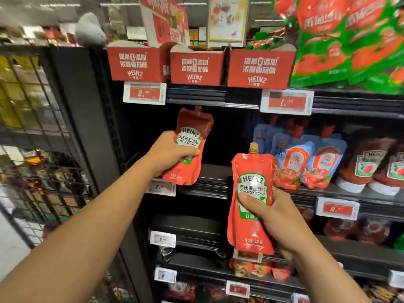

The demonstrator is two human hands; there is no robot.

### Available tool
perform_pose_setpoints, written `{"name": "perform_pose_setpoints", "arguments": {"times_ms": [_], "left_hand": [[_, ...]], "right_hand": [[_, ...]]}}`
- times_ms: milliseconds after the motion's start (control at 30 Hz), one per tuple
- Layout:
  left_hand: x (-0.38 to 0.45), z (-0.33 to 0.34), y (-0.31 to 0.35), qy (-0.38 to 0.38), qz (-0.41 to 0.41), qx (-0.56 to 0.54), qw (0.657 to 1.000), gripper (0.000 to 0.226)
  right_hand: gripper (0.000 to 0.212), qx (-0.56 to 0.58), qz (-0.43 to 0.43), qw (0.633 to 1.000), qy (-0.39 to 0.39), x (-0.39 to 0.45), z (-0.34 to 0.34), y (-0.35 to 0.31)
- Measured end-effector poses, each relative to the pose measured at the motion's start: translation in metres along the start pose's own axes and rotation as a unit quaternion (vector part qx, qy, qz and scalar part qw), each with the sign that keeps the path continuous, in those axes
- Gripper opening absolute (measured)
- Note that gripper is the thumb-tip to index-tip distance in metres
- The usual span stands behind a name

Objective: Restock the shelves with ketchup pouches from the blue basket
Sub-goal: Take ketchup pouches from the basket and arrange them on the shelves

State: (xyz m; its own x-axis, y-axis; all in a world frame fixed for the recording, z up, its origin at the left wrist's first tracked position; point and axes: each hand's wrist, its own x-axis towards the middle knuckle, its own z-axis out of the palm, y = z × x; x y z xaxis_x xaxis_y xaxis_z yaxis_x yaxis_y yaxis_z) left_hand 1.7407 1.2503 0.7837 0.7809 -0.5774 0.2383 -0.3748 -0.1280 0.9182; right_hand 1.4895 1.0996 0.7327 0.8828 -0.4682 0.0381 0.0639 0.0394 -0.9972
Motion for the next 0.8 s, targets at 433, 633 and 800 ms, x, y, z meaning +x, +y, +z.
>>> {"name": "perform_pose_setpoints", "arguments": {"times_ms": [433,633,800], "left_hand": [[0.025,-0.01,-0.024,0.142,0.132,0.075,0.978,0.06],[0.025,-0.013,-0.048,0.138,0.097,0.095,0.981,0.093],[0.03,-0.014,-0.063,0.087,0.085,0.095,0.988,0.088]], "right_hand": [[0.023,0.0,-0.02,1.0,0.013,0.051,0.019,-0.029],[0.021,-0.03,-0.043,0.999,0.013,0.084,0.032,-0.037],[0.025,-0.125,-0.068,0.989,0.051,0.119,0.04,-0.037]]}}
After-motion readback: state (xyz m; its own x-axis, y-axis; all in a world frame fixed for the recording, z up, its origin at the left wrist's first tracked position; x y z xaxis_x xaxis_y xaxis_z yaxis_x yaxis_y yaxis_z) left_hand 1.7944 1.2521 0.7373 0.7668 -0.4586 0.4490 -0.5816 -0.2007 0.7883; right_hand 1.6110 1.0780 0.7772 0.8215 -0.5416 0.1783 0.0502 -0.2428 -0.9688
